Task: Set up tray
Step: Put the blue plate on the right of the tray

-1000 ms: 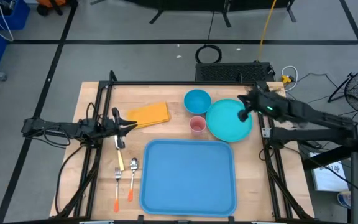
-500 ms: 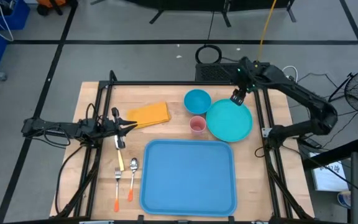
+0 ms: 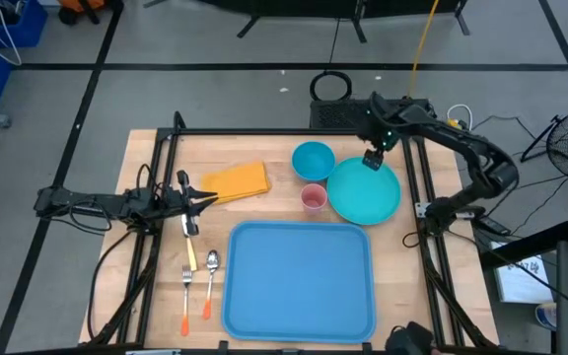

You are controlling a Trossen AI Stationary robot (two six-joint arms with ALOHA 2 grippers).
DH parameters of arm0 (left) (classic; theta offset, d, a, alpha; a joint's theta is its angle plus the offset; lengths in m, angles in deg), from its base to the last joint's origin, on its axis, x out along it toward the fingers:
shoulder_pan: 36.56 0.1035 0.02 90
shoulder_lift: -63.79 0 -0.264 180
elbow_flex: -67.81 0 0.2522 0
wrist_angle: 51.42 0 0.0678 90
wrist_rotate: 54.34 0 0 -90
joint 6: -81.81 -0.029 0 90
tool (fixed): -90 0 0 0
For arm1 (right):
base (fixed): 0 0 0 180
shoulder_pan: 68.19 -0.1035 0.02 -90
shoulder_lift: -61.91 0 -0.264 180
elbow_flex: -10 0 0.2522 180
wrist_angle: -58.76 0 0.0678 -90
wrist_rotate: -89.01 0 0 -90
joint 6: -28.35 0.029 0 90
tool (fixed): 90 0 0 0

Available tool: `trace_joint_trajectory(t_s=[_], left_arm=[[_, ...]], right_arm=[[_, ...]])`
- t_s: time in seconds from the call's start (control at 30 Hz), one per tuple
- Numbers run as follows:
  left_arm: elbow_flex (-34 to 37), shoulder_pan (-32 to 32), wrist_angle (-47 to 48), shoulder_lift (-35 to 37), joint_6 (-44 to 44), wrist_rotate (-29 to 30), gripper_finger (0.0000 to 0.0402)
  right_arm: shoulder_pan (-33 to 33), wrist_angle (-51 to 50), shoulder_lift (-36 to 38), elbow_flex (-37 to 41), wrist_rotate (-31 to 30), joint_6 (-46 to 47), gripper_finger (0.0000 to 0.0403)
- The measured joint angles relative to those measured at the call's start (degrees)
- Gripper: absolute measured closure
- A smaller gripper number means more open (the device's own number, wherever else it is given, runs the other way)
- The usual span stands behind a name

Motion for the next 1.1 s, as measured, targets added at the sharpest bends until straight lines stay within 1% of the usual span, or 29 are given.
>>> trace_joint_trajectory(t_s=[0.13, 0.23, 0.47, 0.73, 0.83, 0.93, 1.03, 1.1], left_arm=[[0.00, 0.00, 0.01, 0.00, 0.26, 0.01, 0.0346], [0.00, 0.00, 0.03, 0.00, 0.44, 0.00, 0.0346], [0.00, 0.00, 0.01, 0.00, 1.39, 0.02, 0.0346], [0.00, 0.00, 0.01, 0.00, 1.49, 0.02, 0.0346], [0.00, 0.00, 0.01, 0.00, 1.49, 0.02, 0.0346], [0.00, 0.00, 0.01, 0.00, 1.53, 0.02, 0.0346], [0.00, 0.00, 0.01, 0.00, 1.78, 0.02, 0.0346], [0.00, 0.00, 0.01, 0.00, 1.77, 0.02, 0.0346]], right_arm=[[0.18, 3.07, -2.70, 2.77, -0.57, 0.13, 0.0145], [0.30, 5.14, -4.28, 4.11, -4.52, 2.03, 0.0143], [1.88, 5.15, -7.19, 5.82, -4.89, 1.81, 0.0148], [3.13, 5.21, -8.25, 6.94, -4.65, 1.57, 0.0154], [3.15, 5.23, -8.21, 6.96, -4.54, 1.64, 0.0168], [3.15, 5.19, -8.21, 6.96, -4.50, 1.64, 0.0192], [3.13, 5.21, -8.21, 6.96, -4.46, 1.62, 0.0228], [3.28, 5.21, -8.21, 6.96, -4.45, 1.62, 0.0260]])
